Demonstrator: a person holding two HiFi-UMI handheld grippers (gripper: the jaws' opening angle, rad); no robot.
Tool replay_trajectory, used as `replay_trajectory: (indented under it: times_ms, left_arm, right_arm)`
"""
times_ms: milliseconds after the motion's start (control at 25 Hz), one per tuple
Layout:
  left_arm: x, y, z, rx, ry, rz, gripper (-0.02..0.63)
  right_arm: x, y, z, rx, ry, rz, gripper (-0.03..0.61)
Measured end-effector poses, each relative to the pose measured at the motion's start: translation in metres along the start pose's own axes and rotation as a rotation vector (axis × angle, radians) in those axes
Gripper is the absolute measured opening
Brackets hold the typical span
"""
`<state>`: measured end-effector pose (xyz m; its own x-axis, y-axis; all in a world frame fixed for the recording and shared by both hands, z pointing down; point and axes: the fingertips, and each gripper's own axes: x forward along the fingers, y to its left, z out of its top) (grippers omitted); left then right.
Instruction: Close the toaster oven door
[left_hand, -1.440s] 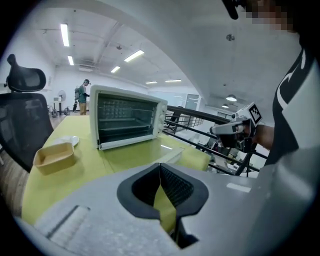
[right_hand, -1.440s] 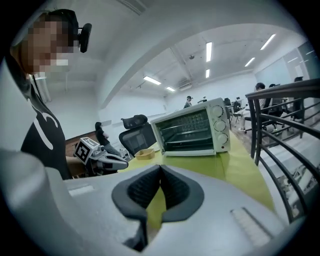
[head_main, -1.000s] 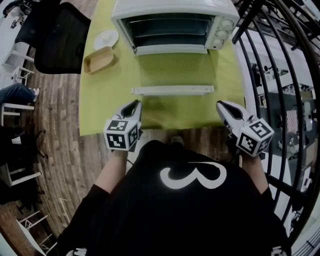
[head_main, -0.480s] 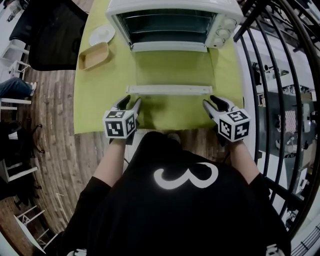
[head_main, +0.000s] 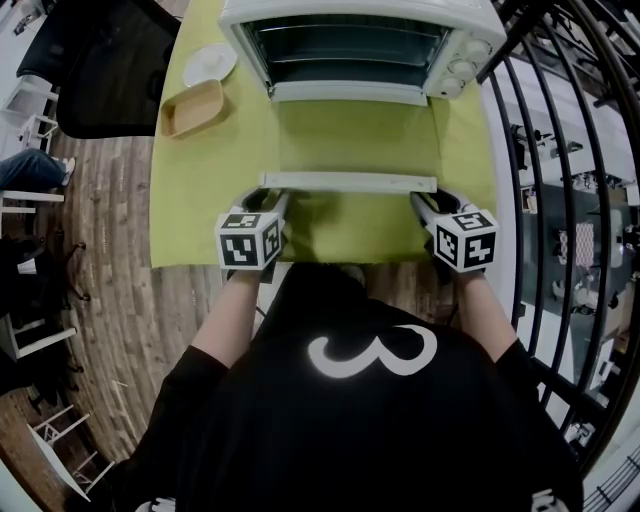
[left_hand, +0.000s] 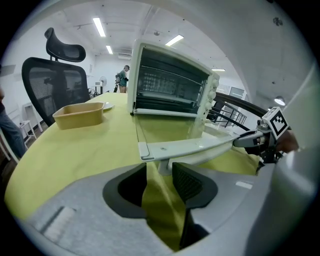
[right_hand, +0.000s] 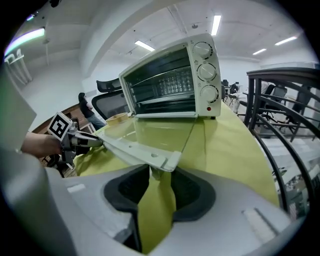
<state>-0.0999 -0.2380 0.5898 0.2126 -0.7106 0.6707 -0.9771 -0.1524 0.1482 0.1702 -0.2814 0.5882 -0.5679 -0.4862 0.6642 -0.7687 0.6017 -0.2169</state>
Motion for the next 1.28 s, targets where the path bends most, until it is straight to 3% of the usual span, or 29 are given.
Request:
replay_trajectory:
  times_ms: [280, 1280]
  left_arm:
    - [0.001, -0.005, 0.0, 0.008, 0.002, -0.023, 0.114]
    - [-0.025, -0.013, 0.026, -0.017, -0.037, -0.005, 0.108]
  right_arm:
    - [0.002, 0.0, -0.001, 0.021, -0.007, -0.004, 0.127]
    - [-0.021, 0.009, 0.029, 0.005, -0.094, 0.049, 0.109]
